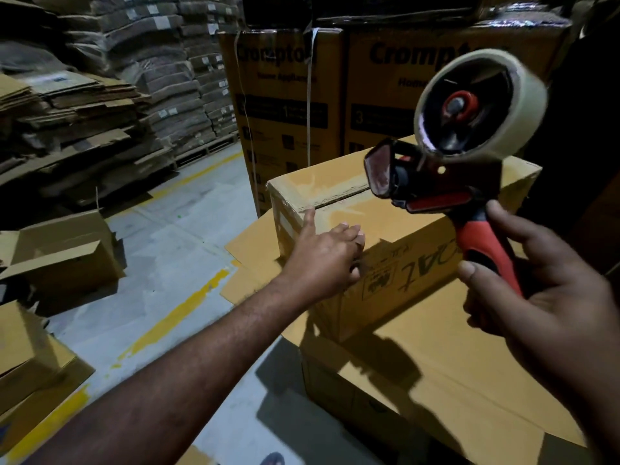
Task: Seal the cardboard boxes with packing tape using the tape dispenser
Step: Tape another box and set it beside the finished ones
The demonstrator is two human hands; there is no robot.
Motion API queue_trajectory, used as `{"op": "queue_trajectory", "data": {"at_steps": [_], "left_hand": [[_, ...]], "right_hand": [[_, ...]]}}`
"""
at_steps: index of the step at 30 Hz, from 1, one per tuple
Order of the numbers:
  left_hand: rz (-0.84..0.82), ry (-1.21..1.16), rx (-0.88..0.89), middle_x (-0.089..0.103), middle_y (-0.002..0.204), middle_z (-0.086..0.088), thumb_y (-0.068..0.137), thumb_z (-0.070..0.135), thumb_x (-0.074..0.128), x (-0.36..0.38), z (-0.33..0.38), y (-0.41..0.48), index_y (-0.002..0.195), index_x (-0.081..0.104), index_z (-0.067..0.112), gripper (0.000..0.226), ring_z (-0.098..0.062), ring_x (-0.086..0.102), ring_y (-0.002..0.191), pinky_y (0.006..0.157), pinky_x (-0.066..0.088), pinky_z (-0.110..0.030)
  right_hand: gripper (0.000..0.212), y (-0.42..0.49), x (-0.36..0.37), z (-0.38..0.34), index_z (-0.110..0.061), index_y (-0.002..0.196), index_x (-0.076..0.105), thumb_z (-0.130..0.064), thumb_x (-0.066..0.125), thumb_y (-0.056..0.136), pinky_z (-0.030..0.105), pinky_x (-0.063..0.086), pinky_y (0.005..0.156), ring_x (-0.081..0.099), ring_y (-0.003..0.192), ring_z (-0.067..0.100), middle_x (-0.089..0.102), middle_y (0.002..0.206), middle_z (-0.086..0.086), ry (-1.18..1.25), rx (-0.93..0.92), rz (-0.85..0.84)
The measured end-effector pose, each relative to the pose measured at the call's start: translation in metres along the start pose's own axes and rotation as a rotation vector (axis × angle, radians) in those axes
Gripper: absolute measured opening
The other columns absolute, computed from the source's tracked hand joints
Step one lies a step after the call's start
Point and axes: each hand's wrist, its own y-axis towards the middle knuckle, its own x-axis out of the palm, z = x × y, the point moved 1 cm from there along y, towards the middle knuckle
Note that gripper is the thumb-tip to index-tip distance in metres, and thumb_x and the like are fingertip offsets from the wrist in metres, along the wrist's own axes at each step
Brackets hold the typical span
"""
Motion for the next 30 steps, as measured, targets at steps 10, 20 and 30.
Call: {"op": "queue_trajectory", "data": {"at_steps": [10,20,30], "left_hand": [[-0.141,0.04,0.128,0.065,0.084,0.013,0.097,0.033,0.061,-0.021,-0.038,0.002,0.091,0.067,0.028,0.011,-0.006,0.064,0.1,0.118,-0.008,-0.067],[-0.295,-0.021,0.26,0.034,0.158,0.017,0.096,0.04,0.063,-0.021,-0.135,-0.006,0.153,0.037,0.034,0.063,-0.013,0.021,0.151,0.116,0.002,-0.073],[0.371,-1.474,-0.54,0.066,0.121,0.023,0.059,0.039,0.095,0.071,-0.127,-0.057,0.134,0.05,0.048,0.088,-0.01,0.065,0.114,0.098,0.055,-0.035]], "right_hand": [[0.065,0.053,0.077,0.002,-0.055,0.139,0.041,-0.037,0.068,0.084,0.035,0.062,0.072,0.062,0.104,0.003,0.045,0.12,-0.043,0.043,-0.081,-0.072],[0.065,0.121,0.164,0.007,-0.043,0.146,0.04,-0.027,0.068,0.09,0.027,0.06,0.077,0.051,0.104,-0.021,0.037,0.117,-0.051,0.045,-0.149,-0.025],[0.061,0.145,0.213,0.025,-0.04,0.143,0.044,-0.019,0.068,0.091,0.015,0.055,0.071,0.055,0.106,-0.014,0.047,0.131,-0.028,0.16,-0.101,-0.023]]}}
